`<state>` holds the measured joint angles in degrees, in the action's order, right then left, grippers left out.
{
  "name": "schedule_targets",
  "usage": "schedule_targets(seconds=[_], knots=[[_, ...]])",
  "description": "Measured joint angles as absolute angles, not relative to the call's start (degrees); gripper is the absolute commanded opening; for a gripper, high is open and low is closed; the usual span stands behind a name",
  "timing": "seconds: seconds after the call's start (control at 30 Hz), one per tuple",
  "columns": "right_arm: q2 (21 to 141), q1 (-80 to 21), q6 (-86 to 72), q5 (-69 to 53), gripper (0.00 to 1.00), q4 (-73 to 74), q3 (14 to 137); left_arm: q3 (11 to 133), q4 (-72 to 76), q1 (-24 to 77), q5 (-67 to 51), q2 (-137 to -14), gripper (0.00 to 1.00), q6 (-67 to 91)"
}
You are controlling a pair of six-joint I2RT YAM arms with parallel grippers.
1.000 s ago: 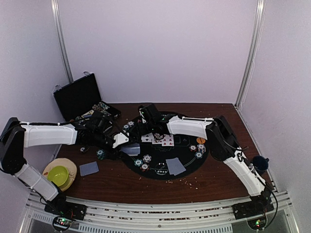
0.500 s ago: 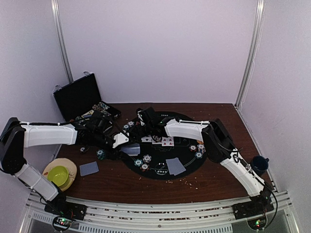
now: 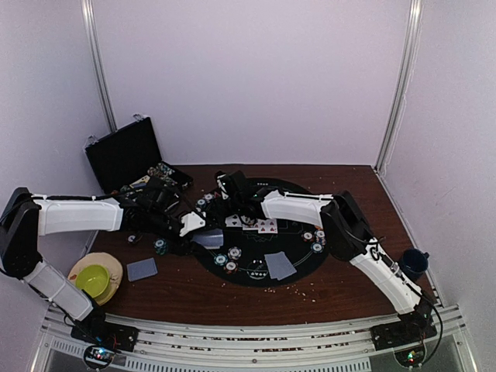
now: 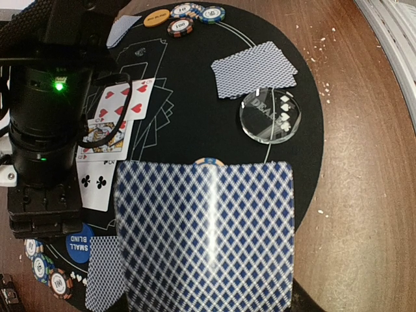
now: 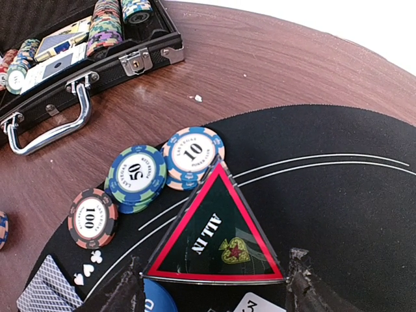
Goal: Distribute texas hold em gaming equipment
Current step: Place the all-in button in the small blind area.
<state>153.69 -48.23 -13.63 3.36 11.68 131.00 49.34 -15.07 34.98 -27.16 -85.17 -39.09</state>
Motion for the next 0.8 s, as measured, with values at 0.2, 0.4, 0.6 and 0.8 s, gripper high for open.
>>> schedule_targets(seconds=[0.2, 0.4, 0.6, 0.8], knots=[[154.0, -48.2, -13.6, 3.1, 0.72, 11.2, 131.1, 49.3, -15.0, 35.0, -27.2, -85.2, 0.53, -39.1], [154.3, -48.3, -13.7, 2.8, 0.76, 10.9, 131.1, 49.3, -15.1, 35.0, -27.2, -85.2, 0.53, -39.1], [154.3, -48.3, -13.7, 2.8, 0.81, 10.4, 131.3, 49.3, -15.1, 35.0, -27.2, -85.2, 0.53, -39.1], [154.3, -48.3, -13.7, 2.8, 0.89, 10.3, 131.9, 49.3, -15.0, 35.0, -27.2, -85.2, 0.53, -39.1]])
